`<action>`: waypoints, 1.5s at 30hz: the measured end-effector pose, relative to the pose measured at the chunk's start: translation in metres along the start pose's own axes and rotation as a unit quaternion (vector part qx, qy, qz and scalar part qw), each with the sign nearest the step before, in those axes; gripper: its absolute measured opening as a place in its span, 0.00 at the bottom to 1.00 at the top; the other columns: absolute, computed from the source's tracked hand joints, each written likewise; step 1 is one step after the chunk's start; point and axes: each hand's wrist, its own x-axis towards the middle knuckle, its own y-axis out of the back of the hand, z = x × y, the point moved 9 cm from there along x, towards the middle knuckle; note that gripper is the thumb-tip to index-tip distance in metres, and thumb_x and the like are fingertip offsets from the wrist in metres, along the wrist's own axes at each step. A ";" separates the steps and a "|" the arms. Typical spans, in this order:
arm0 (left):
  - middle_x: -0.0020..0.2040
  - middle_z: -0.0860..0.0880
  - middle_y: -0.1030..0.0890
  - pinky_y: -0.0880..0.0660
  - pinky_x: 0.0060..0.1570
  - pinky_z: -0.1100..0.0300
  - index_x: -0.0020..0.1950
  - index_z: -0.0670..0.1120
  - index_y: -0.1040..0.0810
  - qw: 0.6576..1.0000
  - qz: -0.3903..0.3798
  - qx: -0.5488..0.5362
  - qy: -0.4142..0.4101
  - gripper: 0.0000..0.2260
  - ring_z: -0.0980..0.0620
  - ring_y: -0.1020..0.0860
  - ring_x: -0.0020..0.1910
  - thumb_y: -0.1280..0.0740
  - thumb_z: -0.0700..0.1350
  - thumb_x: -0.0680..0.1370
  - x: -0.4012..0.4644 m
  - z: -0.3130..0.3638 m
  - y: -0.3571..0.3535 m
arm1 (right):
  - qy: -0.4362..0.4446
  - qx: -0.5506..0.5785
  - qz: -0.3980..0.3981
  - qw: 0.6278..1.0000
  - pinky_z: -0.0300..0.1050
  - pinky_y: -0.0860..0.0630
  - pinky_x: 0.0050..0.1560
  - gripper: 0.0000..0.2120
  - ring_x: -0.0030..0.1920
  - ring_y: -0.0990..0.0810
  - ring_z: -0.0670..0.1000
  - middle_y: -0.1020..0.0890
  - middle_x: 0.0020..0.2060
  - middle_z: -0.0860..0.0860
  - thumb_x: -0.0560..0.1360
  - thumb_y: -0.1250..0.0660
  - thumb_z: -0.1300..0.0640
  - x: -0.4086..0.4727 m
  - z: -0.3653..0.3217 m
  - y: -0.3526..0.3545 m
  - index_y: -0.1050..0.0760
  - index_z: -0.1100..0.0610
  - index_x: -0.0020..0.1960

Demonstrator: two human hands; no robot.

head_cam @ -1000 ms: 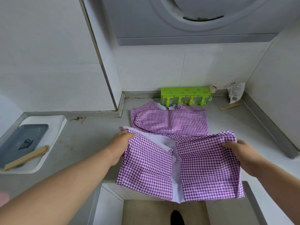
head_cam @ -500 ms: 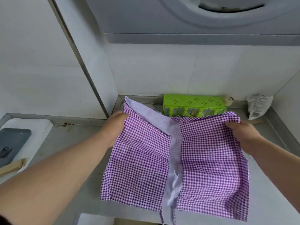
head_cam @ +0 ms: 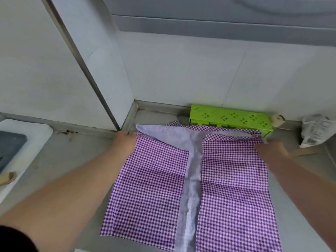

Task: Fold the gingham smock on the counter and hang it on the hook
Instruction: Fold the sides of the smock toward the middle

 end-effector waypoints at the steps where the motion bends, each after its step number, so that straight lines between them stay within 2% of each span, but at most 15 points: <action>1: 0.55 0.40 0.15 0.19 0.51 0.52 0.62 0.40 0.19 1.000 -0.011 -0.018 -0.008 0.21 0.44 0.16 0.47 0.33 0.55 0.77 0.004 -0.011 -0.002 | 0.017 -0.066 0.021 0.997 0.54 0.24 0.62 0.26 0.63 0.22 0.64 0.22 0.62 0.61 0.75 0.30 0.53 0.001 0.002 -0.002 0.28 0.58 0.71; 5: 0.67 0.48 0.22 0.20 0.63 0.43 0.72 0.54 0.27 0.979 -0.014 0.155 -0.131 0.19 0.46 0.20 0.63 0.35 0.53 0.81 -0.033 -0.017 -0.004 | 0.187 -0.181 -0.004 0.965 0.57 0.26 0.66 0.22 0.65 0.24 0.63 0.26 0.68 0.57 0.77 0.30 0.52 -0.041 -0.014 -0.039 0.25 0.48 0.70; 7: 0.72 0.50 0.29 0.26 0.71 0.44 0.74 0.54 0.28 0.925 0.001 0.297 -0.235 0.19 0.46 0.28 0.70 0.33 0.51 0.83 -0.062 -0.010 -0.009 | 0.282 -0.227 -0.052 0.931 0.53 0.21 0.59 0.13 0.58 0.20 0.58 0.22 0.62 0.52 0.78 0.31 0.50 -0.075 -0.019 -0.064 0.20 0.46 0.62; 10: 0.63 0.55 0.27 0.26 0.65 0.55 0.65 0.55 0.22 0.817 -0.070 0.442 -0.363 0.11 0.52 0.28 0.65 0.32 0.52 0.83 -0.101 -0.025 -0.034 | 0.391 -0.272 -0.080 0.876 0.52 0.20 0.53 0.09 0.52 0.18 0.54 0.20 0.53 0.46 0.77 0.35 0.47 -0.127 -0.019 -0.090 0.19 0.44 0.53; 13: 0.61 0.58 0.26 0.26 0.60 0.58 0.62 0.55 0.22 0.747 -0.153 0.509 -0.400 0.08 0.54 0.26 0.62 0.34 0.52 0.84 -0.125 -0.054 -0.057 | 0.389 -0.336 -0.143 0.846 0.51 0.22 0.60 0.16 0.62 0.21 0.51 0.24 0.63 0.42 0.78 0.37 0.40 -0.157 -0.004 -0.117 0.23 0.42 0.63; 15: 0.66 0.57 0.27 0.26 0.64 0.56 0.68 0.56 0.24 0.738 -0.180 0.519 -0.392 0.13 0.53 0.27 0.65 0.35 0.53 0.84 -0.132 -0.073 -0.066 | 0.350 -0.387 -0.189 0.832 0.54 0.26 0.69 0.29 0.73 0.30 0.52 0.34 0.75 0.43 0.77 0.38 0.33 -0.165 0.013 -0.133 0.33 0.42 0.75; 18: 0.76 0.54 0.35 0.28 0.73 0.49 0.79 0.56 0.34 0.743 -0.200 0.538 -0.344 0.27 0.49 0.34 0.75 0.34 0.61 0.82 -0.127 -0.105 -0.070 | 0.335 -0.405 -0.221 0.822 0.57 0.38 0.78 0.46 0.82 0.48 0.52 0.50 0.83 0.44 0.75 0.36 0.29 -0.165 0.029 -0.144 0.50 0.46 0.84; 21: 0.82 0.50 0.45 0.38 0.80 0.44 0.83 0.56 0.43 0.749 -0.185 0.561 -0.300 0.39 0.45 0.42 0.81 0.32 0.68 0.77 -0.122 -0.130 -0.056 | 0.346 -0.409 -0.218 0.816 0.56 0.47 0.80 0.50 0.83 0.56 0.50 0.57 0.84 0.45 0.74 0.34 0.30 -0.161 0.035 -0.146 0.58 0.46 0.84; 24: 0.80 0.48 0.40 0.34 0.78 0.45 0.80 0.54 0.43 0.807 -0.114 0.526 -0.243 0.41 0.44 0.37 0.78 0.30 0.70 0.75 -0.116 -0.142 -0.027 | 0.339 -0.430 -0.172 0.819 0.57 0.48 0.81 0.49 0.83 0.54 0.55 0.55 0.84 0.50 0.75 0.35 0.29 -0.165 0.033 -0.143 0.57 0.46 0.84; 26: 0.76 0.47 0.36 0.28 0.73 0.46 0.78 0.52 0.41 0.851 -0.079 0.486 -0.183 0.41 0.45 0.32 0.74 0.28 0.69 0.73 -0.110 -0.155 -0.009 | 0.373 -0.410 -0.128 0.822 0.57 0.40 0.79 0.41 0.80 0.43 0.56 0.44 0.81 0.51 0.77 0.37 0.32 -0.188 0.020 -0.139 0.49 0.45 0.82; 30: 0.65 0.49 0.26 0.20 0.63 0.48 0.69 0.51 0.37 0.948 -0.099 0.300 -0.039 0.37 0.46 0.22 0.64 0.22 0.63 0.71 -0.110 -0.191 0.012 | 0.530 -0.378 -0.180 0.737 0.53 0.31 0.71 0.26 0.69 0.30 0.51 0.30 0.71 0.46 0.80 0.43 0.34 -0.289 0.003 -0.167 0.36 0.44 0.75; 35: 0.62 0.51 0.19 0.19 0.61 0.52 0.68 0.49 0.24 0.948 -0.187 0.257 0.020 0.23 0.47 0.18 0.60 0.24 0.56 0.77 -0.131 -0.210 0.009 | 0.602 -0.437 -0.252 0.618 0.56 0.23 0.58 0.27 0.57 0.26 0.54 0.25 0.60 0.50 0.77 0.39 0.33 -0.369 0.019 -0.230 0.30 0.52 0.66; 38: 0.52 0.50 0.16 0.18 0.49 0.57 0.57 0.50 0.18 0.935 -0.225 0.273 0.022 0.09 0.51 0.18 0.47 0.29 0.54 0.81 -0.142 -0.213 0.007 | 0.595 -0.444 -0.243 0.623 0.54 0.21 0.51 0.22 0.54 0.25 0.55 0.24 0.57 0.51 0.80 0.40 0.38 -0.372 0.021 -0.244 0.27 0.54 0.64; 41: 0.40 0.49 0.23 0.25 0.36 0.60 0.46 0.48 0.22 0.943 -0.227 0.238 0.045 0.08 0.52 0.25 0.35 0.31 0.50 0.83 -0.147 -0.220 0.013 | 0.599 -0.441 -0.227 0.629 0.52 0.19 0.47 0.15 0.52 0.24 0.53 0.24 0.55 0.49 0.82 0.37 0.43 -0.366 0.023 -0.249 0.25 0.52 0.61; 45: 0.41 0.46 0.20 0.22 0.36 0.61 0.50 0.44 0.21 0.963 -0.203 0.169 0.059 0.05 0.51 0.23 0.37 0.32 0.44 0.84 -0.151 -0.222 0.024 | 0.598 -0.435 -0.226 0.634 0.51 0.18 0.47 0.13 0.54 0.23 0.52 0.24 0.57 0.48 0.81 0.35 0.44 -0.359 0.026 -0.251 0.23 0.51 0.60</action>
